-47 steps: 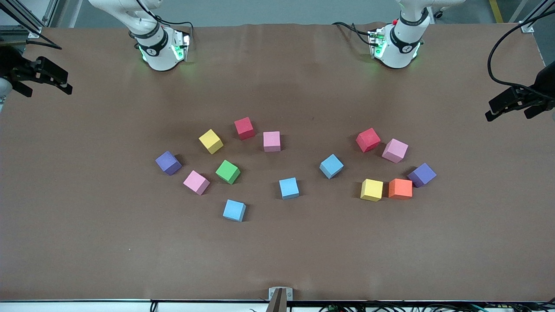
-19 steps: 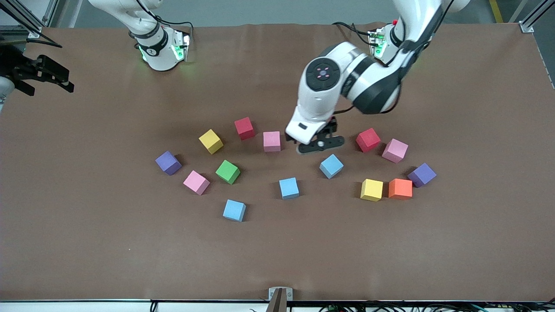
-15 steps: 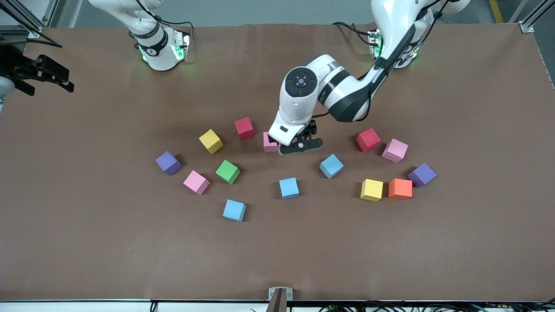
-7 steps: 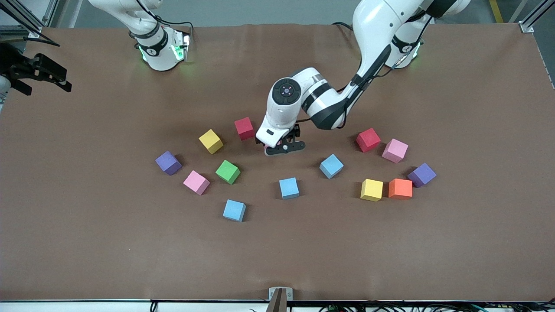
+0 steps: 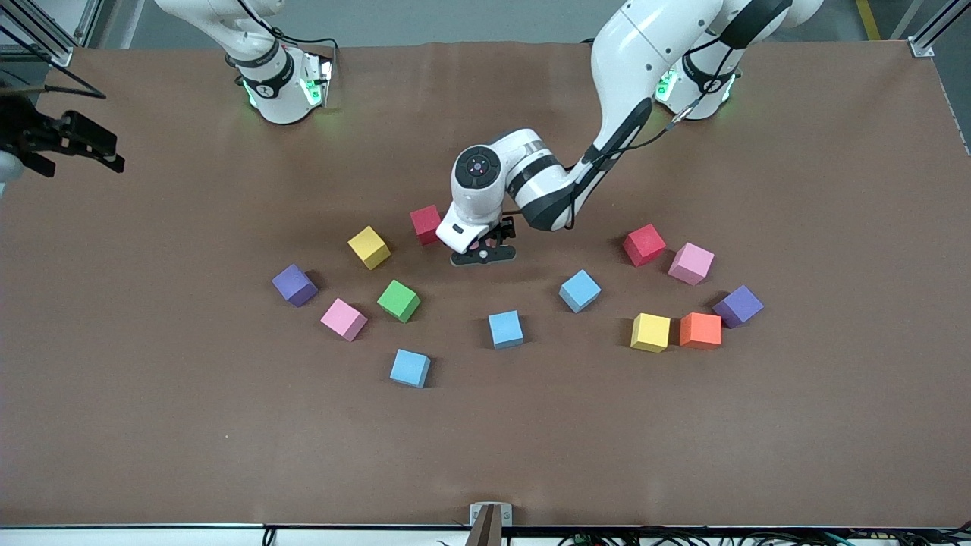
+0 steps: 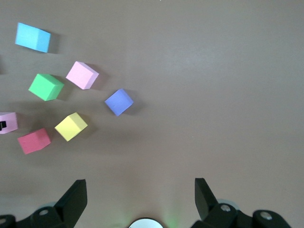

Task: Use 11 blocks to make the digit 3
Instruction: 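Lower the left gripper and grasp the pale pink cube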

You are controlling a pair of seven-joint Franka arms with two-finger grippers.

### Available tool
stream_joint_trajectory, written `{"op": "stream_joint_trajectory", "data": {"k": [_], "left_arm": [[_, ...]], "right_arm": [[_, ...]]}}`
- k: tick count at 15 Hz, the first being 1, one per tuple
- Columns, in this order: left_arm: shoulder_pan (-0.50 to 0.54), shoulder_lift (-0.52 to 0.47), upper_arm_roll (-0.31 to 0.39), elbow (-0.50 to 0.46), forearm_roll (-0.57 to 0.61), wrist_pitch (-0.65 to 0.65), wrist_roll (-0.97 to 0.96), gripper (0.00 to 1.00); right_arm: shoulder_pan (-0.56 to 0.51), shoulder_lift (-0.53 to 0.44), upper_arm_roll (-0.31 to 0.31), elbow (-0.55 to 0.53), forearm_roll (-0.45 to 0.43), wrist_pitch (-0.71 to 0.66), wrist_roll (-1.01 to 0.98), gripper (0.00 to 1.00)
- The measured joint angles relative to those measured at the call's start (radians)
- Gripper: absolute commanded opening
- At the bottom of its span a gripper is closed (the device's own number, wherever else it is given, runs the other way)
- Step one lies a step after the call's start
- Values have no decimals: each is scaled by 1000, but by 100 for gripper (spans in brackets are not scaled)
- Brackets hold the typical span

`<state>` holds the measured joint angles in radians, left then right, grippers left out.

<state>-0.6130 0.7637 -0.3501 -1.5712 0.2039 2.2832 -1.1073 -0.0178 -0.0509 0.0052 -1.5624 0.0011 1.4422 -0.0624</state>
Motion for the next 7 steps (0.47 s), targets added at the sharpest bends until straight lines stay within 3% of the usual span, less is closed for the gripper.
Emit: {"op": "stream_joint_trajectory", "data": {"k": [4, 7], "left_arm": [[-1, 12, 1, 1, 7, 56, 0, 46], [-1, 11, 1, 2, 7, 57, 0, 41]], "right_arm": [[-21, 59, -1, 0, -7, 89, -4, 100], [-24, 107, -1, 0, -31, 146, -5, 100]]}}
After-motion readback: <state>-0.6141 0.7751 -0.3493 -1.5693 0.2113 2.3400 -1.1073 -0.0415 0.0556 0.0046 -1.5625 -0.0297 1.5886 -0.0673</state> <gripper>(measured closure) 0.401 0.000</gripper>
